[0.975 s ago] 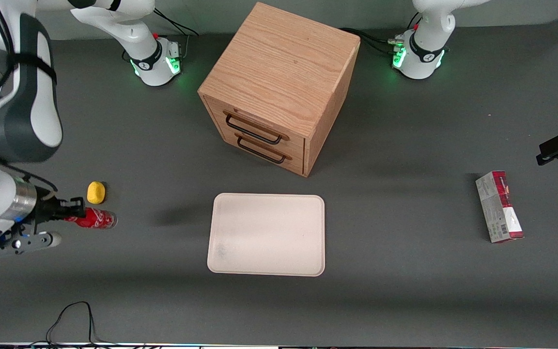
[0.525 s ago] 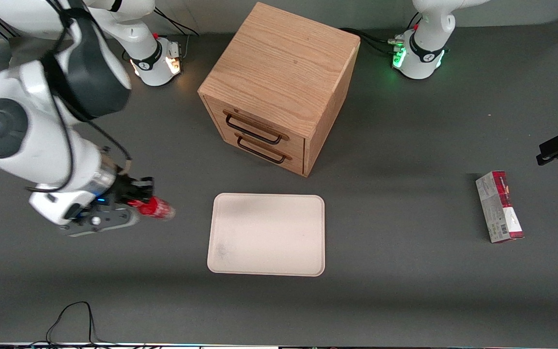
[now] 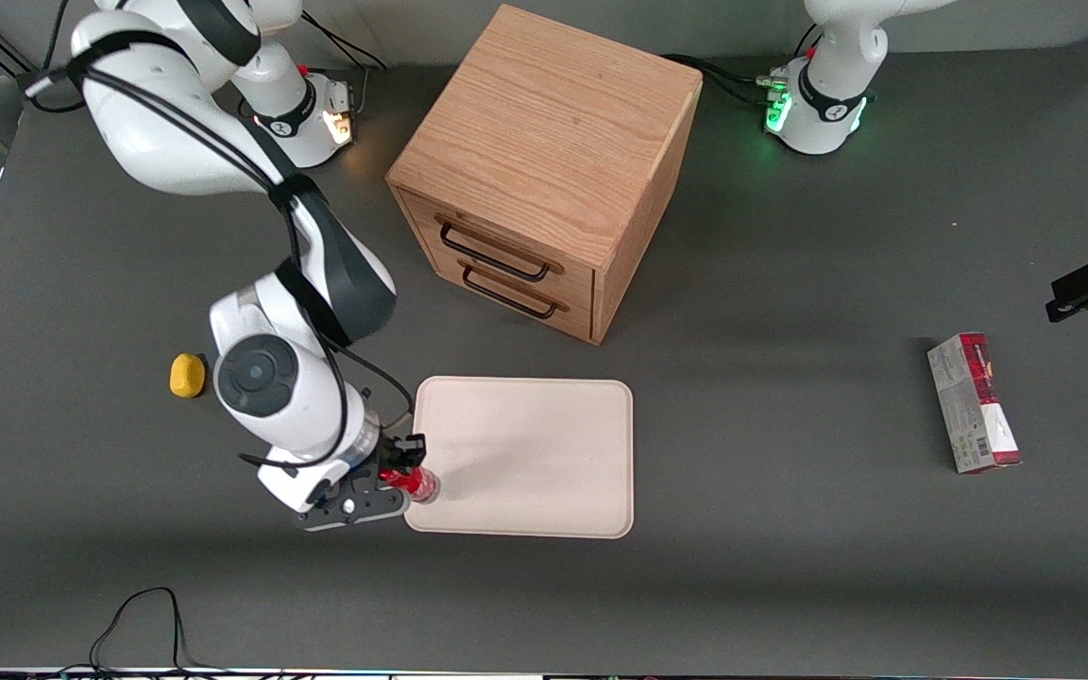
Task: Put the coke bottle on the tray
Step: 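Lower the bottle onto the tray's edge and open the right gripper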
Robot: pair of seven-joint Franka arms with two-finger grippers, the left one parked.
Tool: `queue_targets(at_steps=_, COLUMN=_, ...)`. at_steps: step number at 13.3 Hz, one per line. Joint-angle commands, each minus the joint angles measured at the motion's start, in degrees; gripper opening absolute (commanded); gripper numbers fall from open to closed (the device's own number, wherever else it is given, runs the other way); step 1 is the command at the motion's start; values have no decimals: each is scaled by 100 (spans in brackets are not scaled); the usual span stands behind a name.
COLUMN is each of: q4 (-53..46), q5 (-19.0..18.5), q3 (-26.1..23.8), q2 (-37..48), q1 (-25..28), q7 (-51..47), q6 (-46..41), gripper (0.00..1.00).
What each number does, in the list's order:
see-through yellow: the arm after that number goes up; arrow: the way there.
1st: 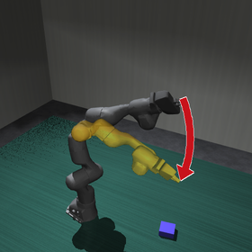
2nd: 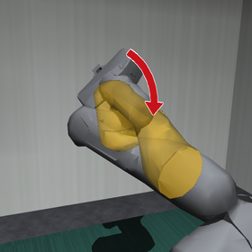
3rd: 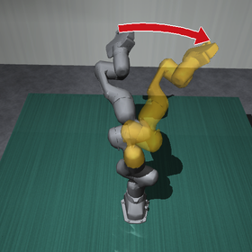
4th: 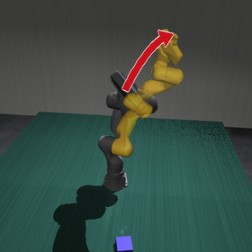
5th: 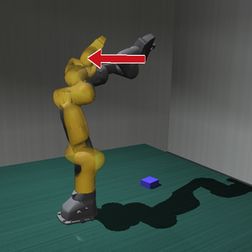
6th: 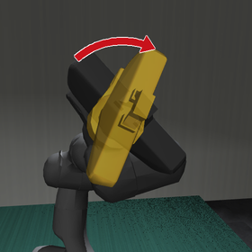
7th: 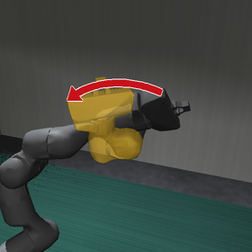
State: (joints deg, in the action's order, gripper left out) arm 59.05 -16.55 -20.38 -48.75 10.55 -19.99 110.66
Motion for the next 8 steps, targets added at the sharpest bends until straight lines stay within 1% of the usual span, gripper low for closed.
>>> queue_targets(at_steps=1, q4=-53, q5=-208, q3=-89, q2=-126, q1=8, q7=-164, q6=175, gripper=13)
queue_targets(at_steps=4, q4=150, q5=-252, q3=-80, q2=-126, q1=8, q7=-286, q6=334, gripper=23)
queue_targets(at_steps=5, q4=203, q5=-261, q3=-80, q2=-126, q1=8, q7=-400, q6=351, gripper=53)
queue_targets(at_steps=6, q4=247, q5=-357, q3=-80, q2=-126, q1=8, q7=-497, q6=482, gripper=99)
queue_targets(at_steps=8, q4=247, q5=-428, q3=-89, q2=-109, q1=8, q7=-559, q6=536, gripper=100)
